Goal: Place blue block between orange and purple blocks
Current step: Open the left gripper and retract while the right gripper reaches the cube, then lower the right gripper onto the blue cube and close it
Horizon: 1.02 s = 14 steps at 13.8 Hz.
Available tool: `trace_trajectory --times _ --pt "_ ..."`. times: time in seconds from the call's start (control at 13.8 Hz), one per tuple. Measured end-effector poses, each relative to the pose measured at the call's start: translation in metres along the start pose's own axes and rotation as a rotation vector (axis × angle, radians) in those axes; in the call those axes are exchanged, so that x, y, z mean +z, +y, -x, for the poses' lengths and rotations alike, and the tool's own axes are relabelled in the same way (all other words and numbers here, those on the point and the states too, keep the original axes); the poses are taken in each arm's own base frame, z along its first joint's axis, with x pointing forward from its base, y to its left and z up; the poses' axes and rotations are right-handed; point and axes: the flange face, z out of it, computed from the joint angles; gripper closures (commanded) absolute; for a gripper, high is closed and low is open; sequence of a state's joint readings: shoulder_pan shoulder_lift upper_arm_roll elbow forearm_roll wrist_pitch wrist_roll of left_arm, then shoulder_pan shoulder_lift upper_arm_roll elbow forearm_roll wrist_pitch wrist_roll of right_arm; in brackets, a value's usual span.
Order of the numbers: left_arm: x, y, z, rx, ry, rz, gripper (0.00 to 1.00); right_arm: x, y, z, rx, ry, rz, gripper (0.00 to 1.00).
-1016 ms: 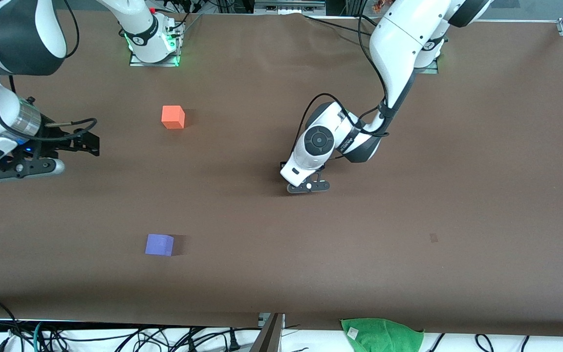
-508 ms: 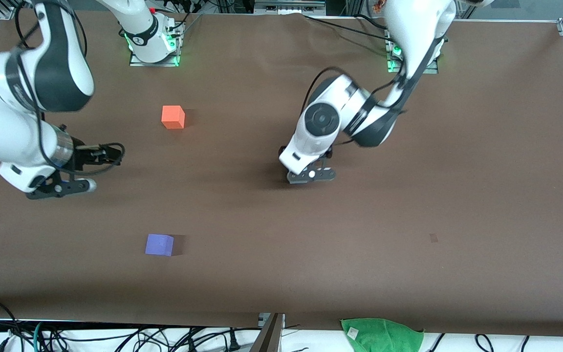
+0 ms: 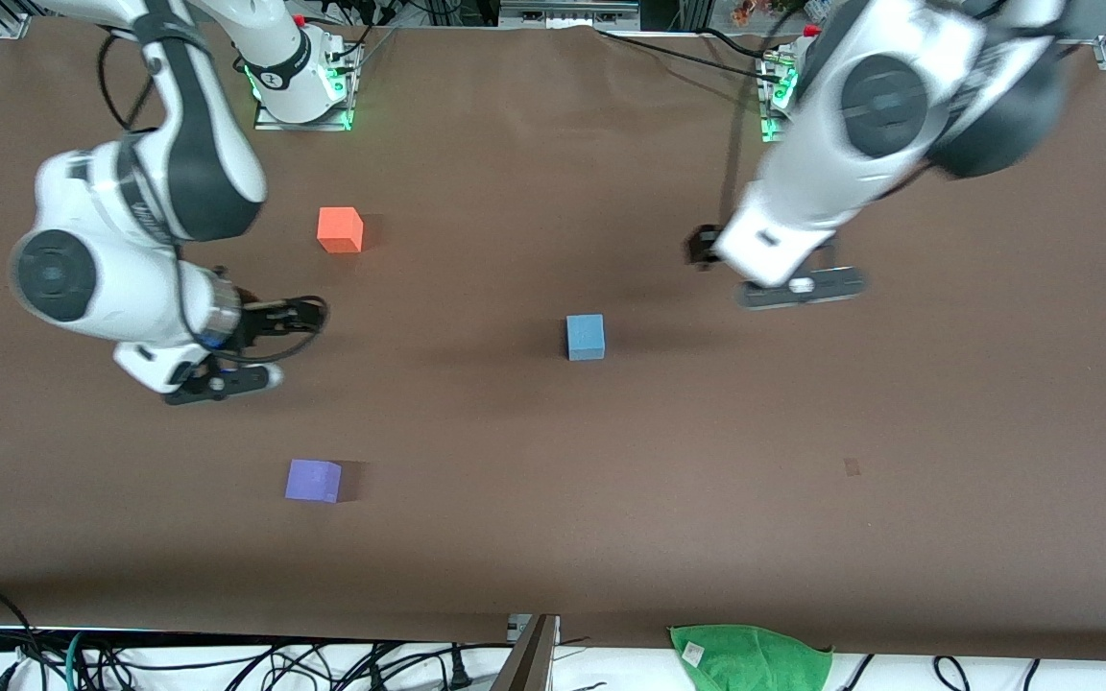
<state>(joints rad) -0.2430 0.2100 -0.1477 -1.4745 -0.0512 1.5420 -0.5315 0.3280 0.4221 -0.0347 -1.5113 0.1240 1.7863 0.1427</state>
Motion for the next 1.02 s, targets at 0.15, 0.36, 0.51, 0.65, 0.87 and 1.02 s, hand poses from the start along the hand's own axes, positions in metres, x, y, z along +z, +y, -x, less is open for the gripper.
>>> trace_trajectory --times 0.15,0.36,0.51,0.65,0.87,1.02 --pt "-0.021 -0.055 -0.013 0.063 0.011 0.002 0.0 0.034 -0.073 0.004 0.073 0.009 0.011 0.0" --pt "-0.026 -0.134 -0.043 0.148 0.02 0.011 0.0 0.097 -0.203 0.034 0.206 0.056 0.016 0.0" --pt "-0.028 -0.183 -0.055 0.154 0.05 0.021 0.0 0.137 -0.261 0.053 0.272 0.096 -0.003 0.0" --pt "-0.025 -0.225 -0.046 0.098 0.104 0.039 0.0 0.172 -0.293 0.065 0.299 0.123 -0.017 0.0" --pt "-0.028 -0.238 -0.005 0.087 0.123 0.045 0.0 0.195 -0.304 0.065 0.297 0.14 -0.027 0.0" --pt "-0.029 -0.236 0.003 0.093 0.112 0.036 0.0 0.194 -0.317 0.063 0.284 0.155 -0.042 0.0"
